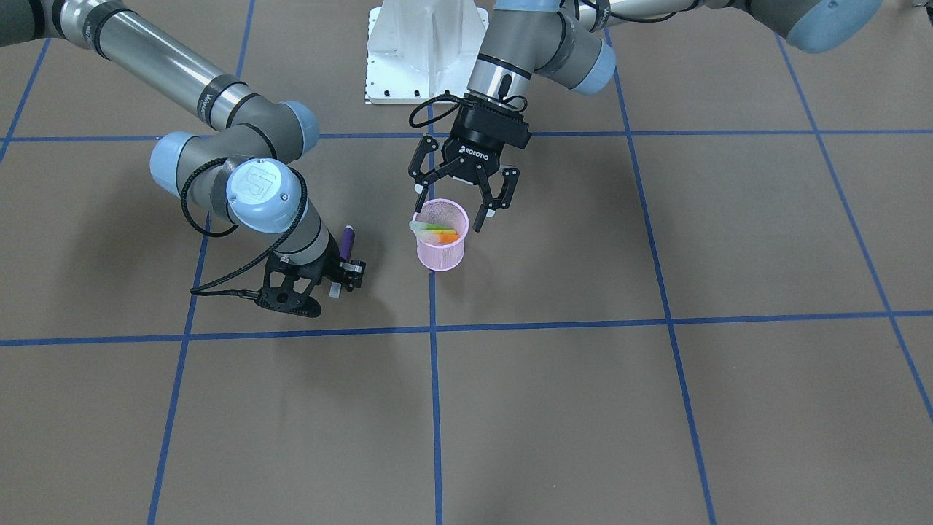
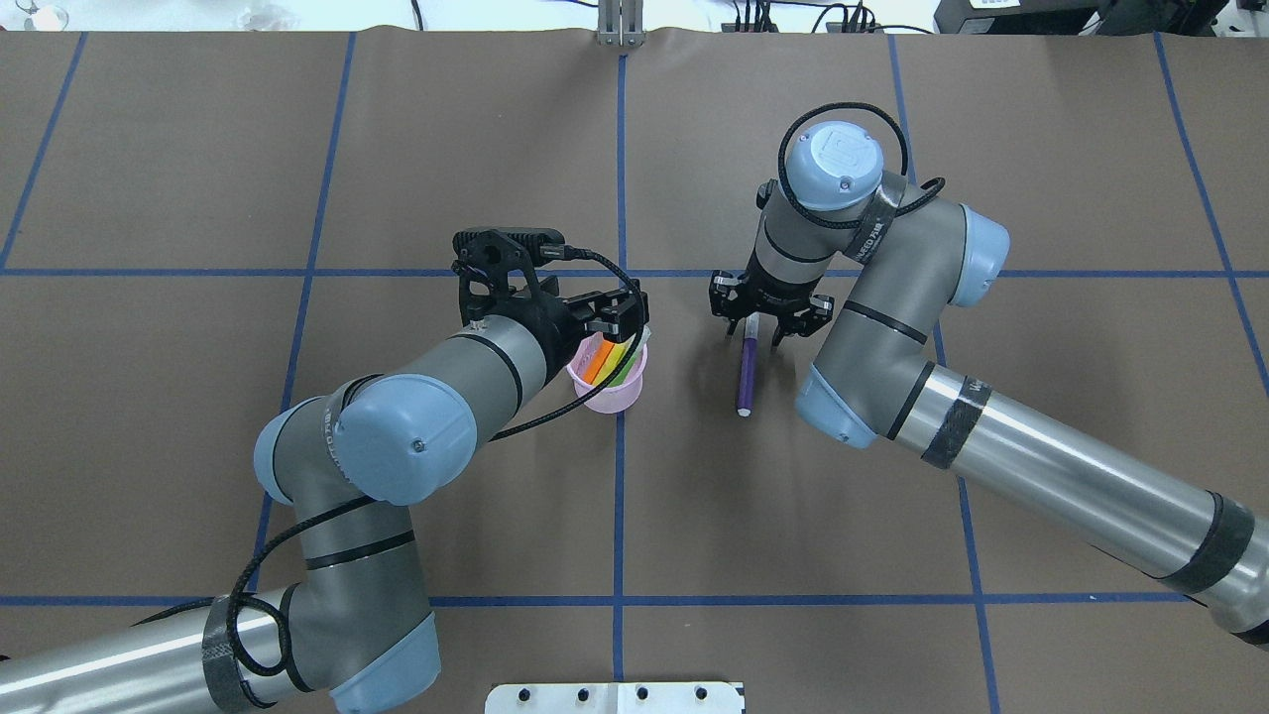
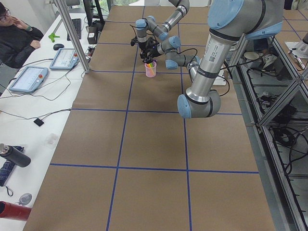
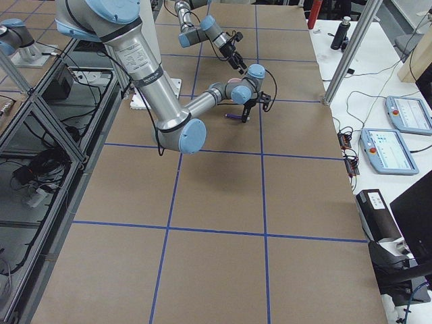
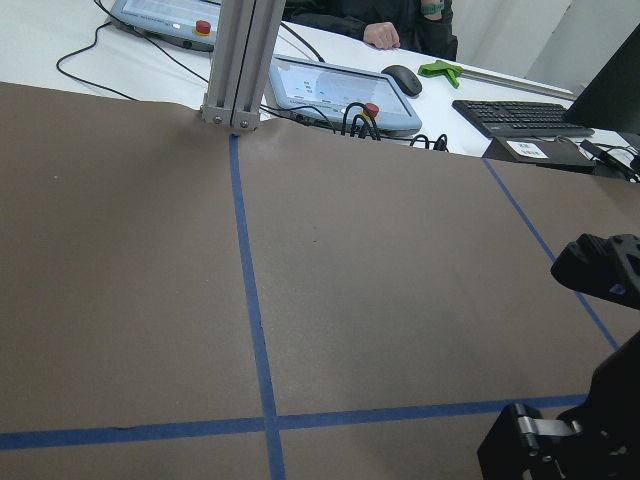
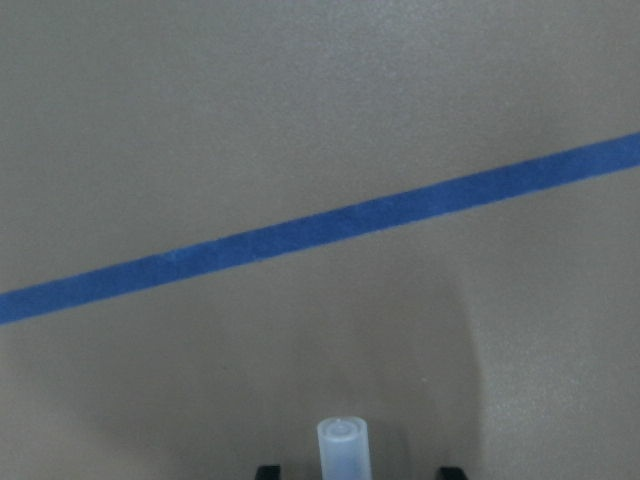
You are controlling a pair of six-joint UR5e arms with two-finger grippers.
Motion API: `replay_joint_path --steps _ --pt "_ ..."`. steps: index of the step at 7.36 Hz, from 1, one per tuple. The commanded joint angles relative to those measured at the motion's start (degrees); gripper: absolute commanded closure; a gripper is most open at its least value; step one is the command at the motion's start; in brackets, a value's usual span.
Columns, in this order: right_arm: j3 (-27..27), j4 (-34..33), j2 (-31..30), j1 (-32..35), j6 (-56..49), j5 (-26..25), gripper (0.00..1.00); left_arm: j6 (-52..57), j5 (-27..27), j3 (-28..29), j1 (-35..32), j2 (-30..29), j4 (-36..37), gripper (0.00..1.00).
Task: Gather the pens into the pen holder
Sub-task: 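Lower the orange marker into the cup while the right gripper grasps the purple marker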
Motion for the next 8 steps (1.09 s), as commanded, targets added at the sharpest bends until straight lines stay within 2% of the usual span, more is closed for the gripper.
replay_joint_path --steps 1,2,4,5,8 --pt "-0.2 0.0 0.4 -0.4 0.0 0.0 0.42 0.0 0.0 -0.1 0.0 -0.1 -0.1 0.12" --pt "-0.2 0.0 0.4 -0.6 0.0 -0.1 0.52 0.0 0.0 -0.2 -0.1 -0.1 -0.1 0.19" --pt "-0.2 0.0 0.3 -0.7 0.0 -0.4 0.90 0.1 -0.3 -1.2 -0.2 0.0 0.0 0.22" --pt "-0.2 0.1 0.4 -0.7 0.1 -0.4 1.00 0.3 -2.9 -2.0 -0.8 0.1 0.3 0.23" --pt "1.0 0.1 0.4 -0.5 0.0 0.0 1.00 2.8 -3.2 -2.8 -1.1 0.4 0.1 0.28"
